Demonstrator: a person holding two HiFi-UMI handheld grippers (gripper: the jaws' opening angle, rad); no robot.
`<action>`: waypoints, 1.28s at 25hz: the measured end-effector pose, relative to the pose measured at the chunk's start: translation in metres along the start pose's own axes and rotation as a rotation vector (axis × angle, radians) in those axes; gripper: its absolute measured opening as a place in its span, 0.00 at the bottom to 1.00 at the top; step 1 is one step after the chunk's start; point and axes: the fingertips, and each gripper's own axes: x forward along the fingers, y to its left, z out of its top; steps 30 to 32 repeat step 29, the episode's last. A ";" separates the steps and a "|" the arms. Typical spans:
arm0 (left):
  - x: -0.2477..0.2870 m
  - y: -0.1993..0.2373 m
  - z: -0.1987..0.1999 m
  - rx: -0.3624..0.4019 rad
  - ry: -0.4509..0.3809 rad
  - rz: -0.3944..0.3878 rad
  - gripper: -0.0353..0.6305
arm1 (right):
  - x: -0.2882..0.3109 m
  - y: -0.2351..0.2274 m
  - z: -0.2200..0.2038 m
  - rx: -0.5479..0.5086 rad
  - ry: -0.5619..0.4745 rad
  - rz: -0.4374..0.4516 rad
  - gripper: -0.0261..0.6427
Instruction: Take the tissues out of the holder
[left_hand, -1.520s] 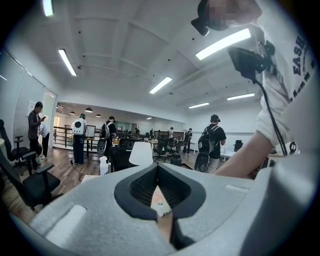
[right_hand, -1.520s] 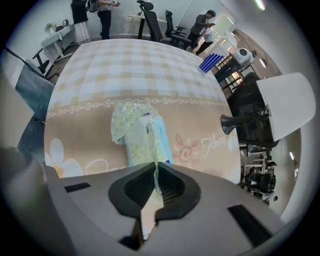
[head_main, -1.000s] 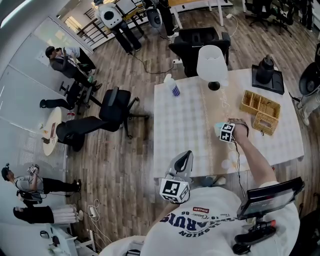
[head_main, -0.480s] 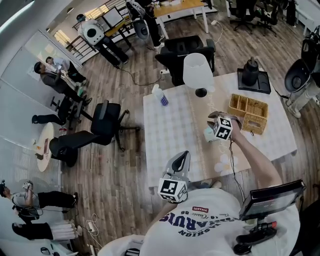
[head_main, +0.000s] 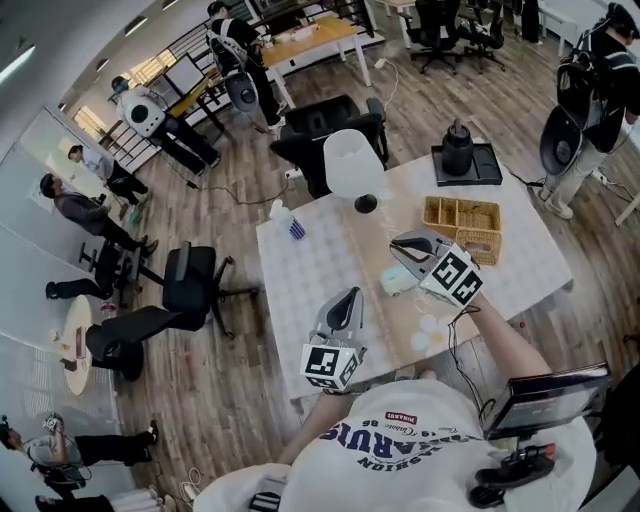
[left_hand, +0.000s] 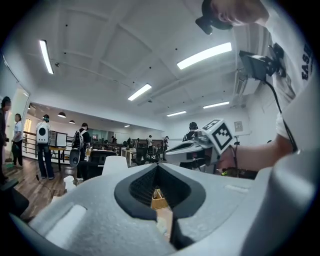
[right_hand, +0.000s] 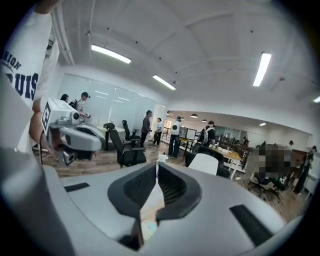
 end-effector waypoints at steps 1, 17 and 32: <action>0.007 0.000 0.003 0.005 -0.010 -0.009 0.06 | -0.010 0.000 0.001 0.028 -0.018 -0.010 0.07; 0.020 -0.037 0.011 -0.027 -0.027 -0.112 0.06 | -0.088 0.027 0.001 0.295 -0.171 -0.119 0.05; 0.025 -0.031 -0.002 -0.041 -0.006 -0.104 0.06 | -0.085 0.021 -0.019 0.358 -0.174 -0.125 0.05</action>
